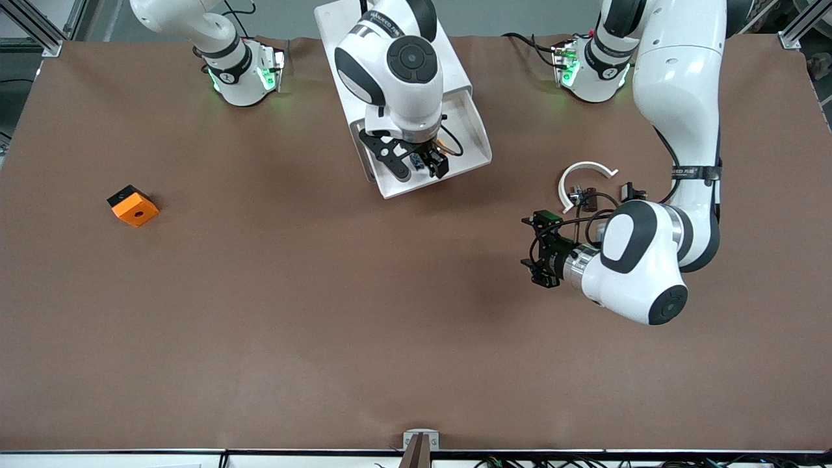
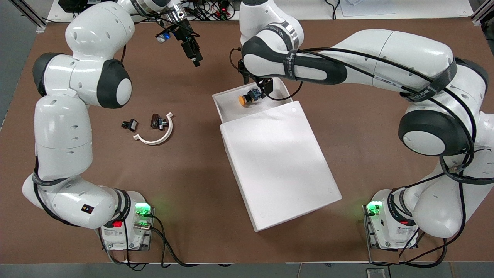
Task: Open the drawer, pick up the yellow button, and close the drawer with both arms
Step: 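Close the right gripper on the orange-capped button's blue base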
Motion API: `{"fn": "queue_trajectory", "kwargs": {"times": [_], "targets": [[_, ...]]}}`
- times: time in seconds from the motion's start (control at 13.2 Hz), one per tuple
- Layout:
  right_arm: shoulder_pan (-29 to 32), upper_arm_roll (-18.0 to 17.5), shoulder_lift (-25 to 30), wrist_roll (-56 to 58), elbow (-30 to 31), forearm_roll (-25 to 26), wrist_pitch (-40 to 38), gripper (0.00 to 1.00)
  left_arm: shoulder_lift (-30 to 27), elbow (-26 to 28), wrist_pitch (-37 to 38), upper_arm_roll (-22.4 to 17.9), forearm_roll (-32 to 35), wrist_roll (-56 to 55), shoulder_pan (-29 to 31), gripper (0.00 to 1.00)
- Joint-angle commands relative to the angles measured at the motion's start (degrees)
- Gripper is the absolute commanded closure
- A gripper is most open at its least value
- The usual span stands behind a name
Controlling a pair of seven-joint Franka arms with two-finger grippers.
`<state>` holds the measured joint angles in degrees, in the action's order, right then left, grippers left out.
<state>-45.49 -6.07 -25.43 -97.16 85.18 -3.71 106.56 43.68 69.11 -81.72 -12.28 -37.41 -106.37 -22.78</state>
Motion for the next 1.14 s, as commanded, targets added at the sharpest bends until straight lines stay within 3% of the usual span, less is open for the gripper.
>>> {"fn": "queue_trajectory", "kwargs": {"times": [0.0,0.53,0.83,1.06], "targets": [[-0.92,0.36,-0.85,-0.48,-0.89,-0.95,-0.74,0.18,-0.97,0.41,0.59,-0.37,1.20,1.86,0.46,0.00],[-1.54,0.36,-1.03,0.13,-0.98,-1.03,-0.65,0.74,-0.70,0.50,0.51,-0.37,3.21,3.27,0.55,0.00],[-0.75,0.36,-0.85,0.57,-1.68,-1.03,-1.00,0.80,-0.18,0.68,0.24,-0.20,4.97,3.97,0.02,0.00],[1.62,0.44,-0.94,4.50,-6.59,-1.03,-8.01,0.80,0.70,1.21,0.24,0.15,7.43,5.90,-0.42,0.00]]}}
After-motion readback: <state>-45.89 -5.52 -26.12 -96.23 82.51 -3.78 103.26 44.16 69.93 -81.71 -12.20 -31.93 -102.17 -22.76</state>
